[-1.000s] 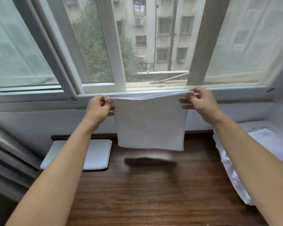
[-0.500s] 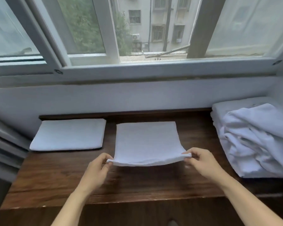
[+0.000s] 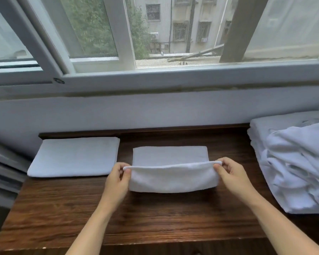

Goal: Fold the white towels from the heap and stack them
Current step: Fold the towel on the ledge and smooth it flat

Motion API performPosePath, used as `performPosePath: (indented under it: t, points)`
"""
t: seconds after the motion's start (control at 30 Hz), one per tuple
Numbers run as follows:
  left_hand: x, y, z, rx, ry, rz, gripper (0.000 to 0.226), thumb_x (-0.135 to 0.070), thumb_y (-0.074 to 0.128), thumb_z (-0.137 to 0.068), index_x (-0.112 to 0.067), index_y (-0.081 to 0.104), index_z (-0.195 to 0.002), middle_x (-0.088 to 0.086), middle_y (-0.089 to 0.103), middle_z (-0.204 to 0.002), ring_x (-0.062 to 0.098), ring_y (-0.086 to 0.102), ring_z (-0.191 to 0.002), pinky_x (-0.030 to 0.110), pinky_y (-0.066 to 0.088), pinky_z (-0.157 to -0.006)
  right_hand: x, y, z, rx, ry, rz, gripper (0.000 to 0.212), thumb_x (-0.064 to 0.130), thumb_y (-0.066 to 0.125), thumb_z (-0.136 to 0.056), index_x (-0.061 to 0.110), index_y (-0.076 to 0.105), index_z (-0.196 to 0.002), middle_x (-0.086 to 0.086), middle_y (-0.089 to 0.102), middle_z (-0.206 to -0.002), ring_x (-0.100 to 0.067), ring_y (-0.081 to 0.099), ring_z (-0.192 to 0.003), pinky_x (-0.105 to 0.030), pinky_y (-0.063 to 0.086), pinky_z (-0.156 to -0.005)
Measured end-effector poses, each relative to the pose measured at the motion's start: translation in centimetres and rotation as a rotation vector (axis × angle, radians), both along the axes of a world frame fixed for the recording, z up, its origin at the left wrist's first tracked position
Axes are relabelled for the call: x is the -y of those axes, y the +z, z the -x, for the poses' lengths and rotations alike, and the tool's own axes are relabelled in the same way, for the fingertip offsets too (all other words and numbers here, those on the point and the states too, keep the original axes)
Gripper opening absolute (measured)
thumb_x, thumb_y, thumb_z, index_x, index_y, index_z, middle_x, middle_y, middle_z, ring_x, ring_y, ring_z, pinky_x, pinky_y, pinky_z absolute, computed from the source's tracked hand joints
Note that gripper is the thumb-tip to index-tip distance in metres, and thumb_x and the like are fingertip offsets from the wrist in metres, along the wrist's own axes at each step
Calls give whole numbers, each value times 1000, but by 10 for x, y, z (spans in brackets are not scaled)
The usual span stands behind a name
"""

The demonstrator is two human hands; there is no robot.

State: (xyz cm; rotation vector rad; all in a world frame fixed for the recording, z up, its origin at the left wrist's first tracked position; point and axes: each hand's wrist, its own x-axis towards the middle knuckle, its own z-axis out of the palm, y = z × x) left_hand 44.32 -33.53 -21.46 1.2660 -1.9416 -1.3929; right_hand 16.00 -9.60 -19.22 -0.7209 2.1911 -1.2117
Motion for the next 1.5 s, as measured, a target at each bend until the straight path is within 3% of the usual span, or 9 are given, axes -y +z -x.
performPosePath:
  t: [0.13, 0.33, 0.63, 0.73, 0.83, 1.0, 1.1, 1.37, 1.5]
  points:
    - [29, -11, 47, 31, 99, 31, 8, -25, 55, -103, -23, 62, -107, -5, 68, -100, 9, 64, -95, 21, 46, -75, 47, -18, 28, -44, -106, 7, 14, 27, 59, -103, 23, 70, -95, -4, 72, -89, -23, 68, -87, -44, 56, -76]
    - [61, -40, 85, 157, 166, 84, 20, -32, 57, -103, -16, 62, -114, -5, 65, -99, 4, 59, -86, 13, 40, -67, 94, -54, 59, -23, -180, -104, 16, 32, 55, -104, 20, 66, -106, 8, 66, -97, -17, 64, -99, -36, 50, -81]
    - [78, -74, 102, 304, 169, 237, 25, -36, 57, -102, -15, 59, -116, 5, 66, -107, 28, 65, -98, 39, 51, -79, 111, -77, 70, -57, -199, -230, 29, 34, 56, -104, 10, 63, -119, -1, 64, -102, -23, 63, -101, -32, 43, -76]
    - [67, -72, 113, 469, 130, 578, 34, -18, 64, -96, -8, 57, -128, 18, 52, -136, 36, 54, -121, 48, 48, -96, 113, -75, 60, -476, -196, -372, 32, 31, 57, -102, 10, 61, -126, -10, 63, -112, -30, 62, -101, -40, 51, -79]
    - [32, -77, 140, 333, -241, 894, 37, -7, 58, -92, -4, 62, -129, 23, 50, -148, 42, 45, -138, 55, 40, -111, 130, -85, 19, -837, 78, -238, 32, 20, 59, -94, 5, 66, -122, -21, 64, -116, -40, 62, -101, -48, 54, -85]
    - [-7, -101, 148, 581, -572, 727, 69, -41, 31, -101, -11, 20, -162, 11, 13, -170, 30, 4, -158, 48, 2, -124, 144, -119, -32, -715, 444, -390, 66, 37, 29, -100, 9, 36, -158, -15, 32, -166, -29, 27, -155, -49, 20, -127]
    - [8, -105, 137, 691, -566, 695, 74, -66, 17, -99, -33, 0, -163, -4, -10, -170, 20, -18, -156, 49, -12, -124, 124, -126, -12, -744, 476, -437, 67, 54, 21, -103, 30, 12, -165, 1, 0, -172, -18, -4, -160, -52, -3, -126]
    - [39, -99, 98, 827, -341, 587, 90, -78, 13, -93, -24, -5, -163, 4, -9, -171, 23, -16, -156, 51, -3, -127, 89, -123, 35, -721, 336, -664, 74, 63, 14, -101, 34, -14, -162, -3, -17, -171, -23, -18, -158, -51, -3, -128]
    - [33, -91, 103, 847, -319, 633, 91, -71, 21, -97, -11, 3, -163, 10, -4, -171, 34, -11, -157, 58, -4, -125, 100, -113, 21, -776, 240, -717, 75, 56, 17, -101, 22, -1, -164, -14, -3, -171, -36, -5, -159, -58, 5, -127]
